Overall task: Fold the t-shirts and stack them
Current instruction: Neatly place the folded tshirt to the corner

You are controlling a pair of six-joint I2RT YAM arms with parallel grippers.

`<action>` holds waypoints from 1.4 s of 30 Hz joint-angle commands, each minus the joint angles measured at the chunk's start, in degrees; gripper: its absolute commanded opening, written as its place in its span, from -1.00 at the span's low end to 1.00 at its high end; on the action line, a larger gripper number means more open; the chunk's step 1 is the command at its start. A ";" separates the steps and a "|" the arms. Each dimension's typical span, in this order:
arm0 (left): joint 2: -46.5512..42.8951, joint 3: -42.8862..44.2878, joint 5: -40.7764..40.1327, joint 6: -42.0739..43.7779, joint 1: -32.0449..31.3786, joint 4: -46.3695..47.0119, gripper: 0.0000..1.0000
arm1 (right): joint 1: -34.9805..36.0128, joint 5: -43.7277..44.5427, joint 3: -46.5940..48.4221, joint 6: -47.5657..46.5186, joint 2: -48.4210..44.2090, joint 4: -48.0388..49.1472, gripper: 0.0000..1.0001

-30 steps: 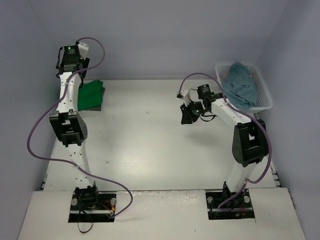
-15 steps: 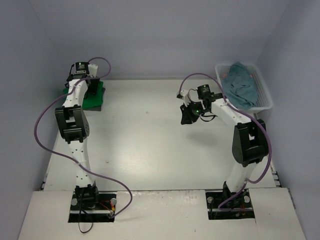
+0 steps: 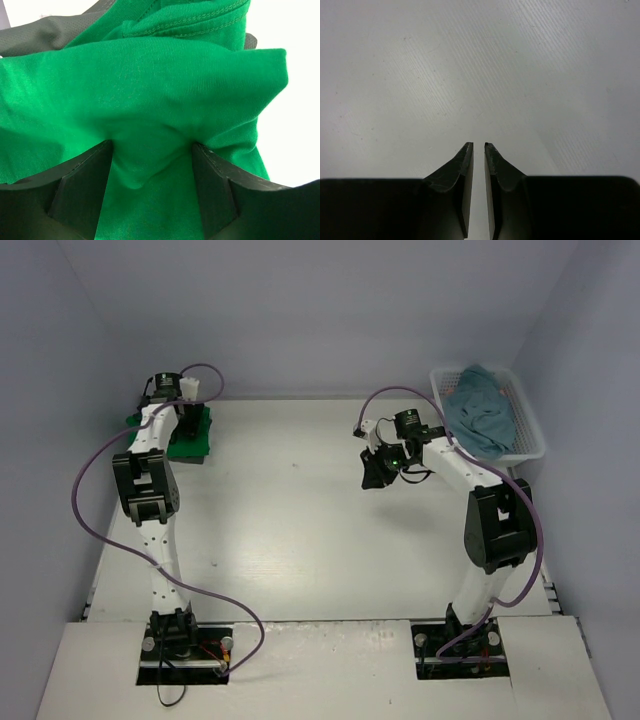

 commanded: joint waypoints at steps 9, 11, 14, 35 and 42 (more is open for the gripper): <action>-11.46 7.84 2.61 -3.20 0.58 -7.61 0.20 | -0.92 3.69 5.20 1.16 -2.82 0.50 -0.39; -14.09 8.98 4.28 -4.69 0.58 -9.88 0.20 | -1.18 5.01 6.86 2.12 -3.87 0.50 -0.06; -18.13 8.81 8.85 -5.93 0.58 -12.61 0.21 | -1.62 7.56 8.19 3.79 -5.37 0.50 0.45; -62.17 -36.00 32.85 -0.75 -0.56 -15.87 0.21 | -18.39 14.25 -6.38 13.73 -25.67 4.10 1.00; -69.81 -49.54 35.05 -1.54 -0.56 -11.50 0.22 | -21.84 15.91 -11.57 13.38 -28.40 7.70 1.00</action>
